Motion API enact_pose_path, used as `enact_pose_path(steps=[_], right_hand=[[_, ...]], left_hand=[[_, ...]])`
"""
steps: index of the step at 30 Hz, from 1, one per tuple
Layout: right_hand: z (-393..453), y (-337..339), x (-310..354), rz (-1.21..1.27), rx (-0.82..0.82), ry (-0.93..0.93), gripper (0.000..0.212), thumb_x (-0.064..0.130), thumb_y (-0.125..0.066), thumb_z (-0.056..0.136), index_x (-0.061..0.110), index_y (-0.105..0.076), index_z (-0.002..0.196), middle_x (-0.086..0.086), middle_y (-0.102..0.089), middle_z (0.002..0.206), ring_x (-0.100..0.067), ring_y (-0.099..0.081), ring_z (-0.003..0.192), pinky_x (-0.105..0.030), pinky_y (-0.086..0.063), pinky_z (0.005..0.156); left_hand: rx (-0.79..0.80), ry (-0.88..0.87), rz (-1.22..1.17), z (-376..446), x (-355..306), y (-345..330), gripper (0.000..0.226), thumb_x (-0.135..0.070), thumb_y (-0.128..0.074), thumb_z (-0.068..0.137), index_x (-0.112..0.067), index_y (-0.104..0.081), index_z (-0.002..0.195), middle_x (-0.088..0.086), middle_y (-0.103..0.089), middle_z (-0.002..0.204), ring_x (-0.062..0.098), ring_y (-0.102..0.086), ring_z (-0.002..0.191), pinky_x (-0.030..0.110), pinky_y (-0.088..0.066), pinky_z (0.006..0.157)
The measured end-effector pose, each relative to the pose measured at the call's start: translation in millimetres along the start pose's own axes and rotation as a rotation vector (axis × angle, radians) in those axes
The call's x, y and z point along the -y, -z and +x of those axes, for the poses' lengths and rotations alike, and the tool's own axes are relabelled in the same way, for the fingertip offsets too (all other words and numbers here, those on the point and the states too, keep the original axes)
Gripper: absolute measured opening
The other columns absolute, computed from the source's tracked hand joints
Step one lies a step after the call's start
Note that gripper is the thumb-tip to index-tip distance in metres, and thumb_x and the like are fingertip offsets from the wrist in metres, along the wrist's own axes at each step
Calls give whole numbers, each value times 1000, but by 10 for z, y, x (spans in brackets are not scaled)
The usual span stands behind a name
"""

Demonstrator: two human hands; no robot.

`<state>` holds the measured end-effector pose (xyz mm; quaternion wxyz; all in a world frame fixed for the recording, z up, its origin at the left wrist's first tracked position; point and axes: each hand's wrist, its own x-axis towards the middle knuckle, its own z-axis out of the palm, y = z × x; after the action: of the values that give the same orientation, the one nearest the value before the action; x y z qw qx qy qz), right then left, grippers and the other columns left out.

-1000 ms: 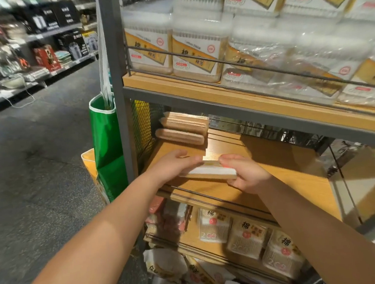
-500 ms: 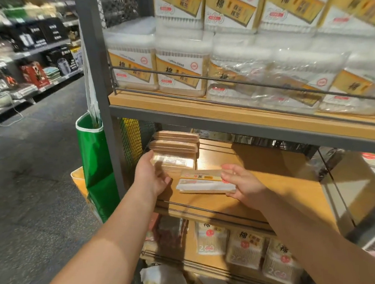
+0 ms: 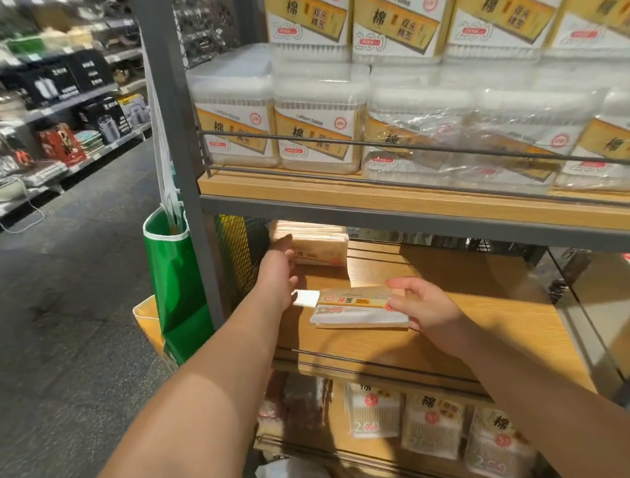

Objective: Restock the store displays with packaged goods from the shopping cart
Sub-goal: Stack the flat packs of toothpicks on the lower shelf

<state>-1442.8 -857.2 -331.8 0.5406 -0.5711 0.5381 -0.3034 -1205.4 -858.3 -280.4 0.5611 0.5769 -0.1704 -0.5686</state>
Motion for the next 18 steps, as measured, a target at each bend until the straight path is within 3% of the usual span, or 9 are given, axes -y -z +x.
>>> enact_pose_path(steps=[2,4,5,7,10,13,15,18], right_hand=[[42,-12,88,-124,-55,-7,43,10,-74,85,21,-57,123,0,-64,107,-13,-65,89,-17,-50,61],[112,-10,161,-159,-51,-51,50,6,-74,84,13,-55,130,8,-65,94,-3,-64,76,-11,-46,52],[151,-11,190,-166,-62,-82,50,9,-75,84,8,-56,131,8,-65,92,-1,-63,75,-11,-45,52],[195,-28,274,-274,-78,-135,38,24,-74,88,7,-63,120,6,-62,90,-2,-58,76,-14,-42,53],[300,-154,372,-348,-120,-69,34,33,-72,89,20,-58,117,6,-57,95,0,-52,76,-8,-41,49],[401,-418,548,-389,-182,144,53,22,-76,85,18,-49,131,1,-58,111,-10,-59,98,-1,-44,65],[591,-584,589,-463,-215,216,60,18,-78,83,14,-45,133,-8,-57,125,-21,-59,115,-14,-48,83],[852,-679,645,-441,-249,82,68,23,-82,78,8,-46,133,-14,-48,133,-29,-52,122,-34,-46,98]], left_hand=[[-34,-13,96,82,-99,-41,41,-44,-50,98,-18,-52,130,6,-52,139,25,-44,134,44,-29,111],[-34,-39,157,164,-194,-83,31,-43,-42,102,-16,-55,108,5,-60,114,19,-54,108,35,-37,97],[-53,-48,181,190,-238,-93,32,-42,-37,104,-16,-55,96,3,-59,100,17,-54,95,31,-38,87],[-72,-53,235,221,-282,-85,37,-42,-33,104,-15,-56,94,6,-59,91,22,-56,92,32,-39,81],[-61,-110,285,256,-236,-12,43,-46,-39,99,-15,-56,124,16,-61,117,34,-58,110,44,-47,97],[-32,-118,311,219,-213,71,48,-52,-41,99,-20,-50,134,14,-58,122,30,-56,108,41,-45,92],[-38,-100,313,239,-216,119,52,-55,-41,99,-21,-49,138,14,-58,127,32,-54,115,44,-43,96],[-59,-66,343,300,-188,169,61,-61,-39,97,-26,-41,147,15,-48,145,38,-44,132,54,-33,112]])
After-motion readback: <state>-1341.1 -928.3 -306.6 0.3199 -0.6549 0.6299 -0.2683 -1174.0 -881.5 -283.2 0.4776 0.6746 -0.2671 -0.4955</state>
